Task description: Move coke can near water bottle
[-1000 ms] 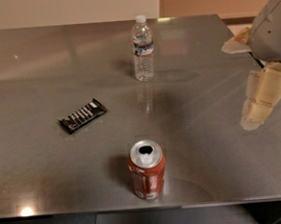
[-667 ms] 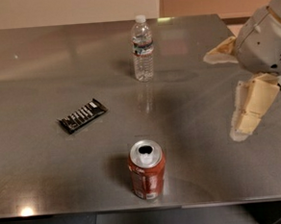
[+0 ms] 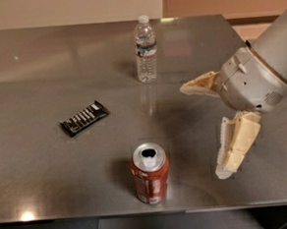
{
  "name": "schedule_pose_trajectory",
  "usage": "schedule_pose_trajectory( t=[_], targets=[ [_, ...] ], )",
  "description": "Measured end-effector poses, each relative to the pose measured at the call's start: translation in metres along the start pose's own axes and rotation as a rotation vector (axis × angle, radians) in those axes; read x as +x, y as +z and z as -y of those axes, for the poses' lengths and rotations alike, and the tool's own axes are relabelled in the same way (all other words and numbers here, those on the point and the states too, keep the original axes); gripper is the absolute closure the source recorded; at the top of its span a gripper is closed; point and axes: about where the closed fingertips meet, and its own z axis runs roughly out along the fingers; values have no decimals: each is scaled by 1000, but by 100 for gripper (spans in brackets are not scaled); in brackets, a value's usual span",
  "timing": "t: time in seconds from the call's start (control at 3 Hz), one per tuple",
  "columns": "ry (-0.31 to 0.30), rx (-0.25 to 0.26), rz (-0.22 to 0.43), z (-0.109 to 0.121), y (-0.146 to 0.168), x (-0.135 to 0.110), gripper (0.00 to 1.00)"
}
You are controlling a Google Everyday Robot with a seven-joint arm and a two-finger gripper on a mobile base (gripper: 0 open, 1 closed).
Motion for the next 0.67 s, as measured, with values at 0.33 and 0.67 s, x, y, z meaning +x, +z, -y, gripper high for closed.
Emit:
schedule_pose_trajectory(
  t=[0.33, 0.67],
  targets=[
    [-20, -30, 83, -15, 20, -10, 0],
    [-39, -62, 177, -33, 42, -26, 0]
  ],
)
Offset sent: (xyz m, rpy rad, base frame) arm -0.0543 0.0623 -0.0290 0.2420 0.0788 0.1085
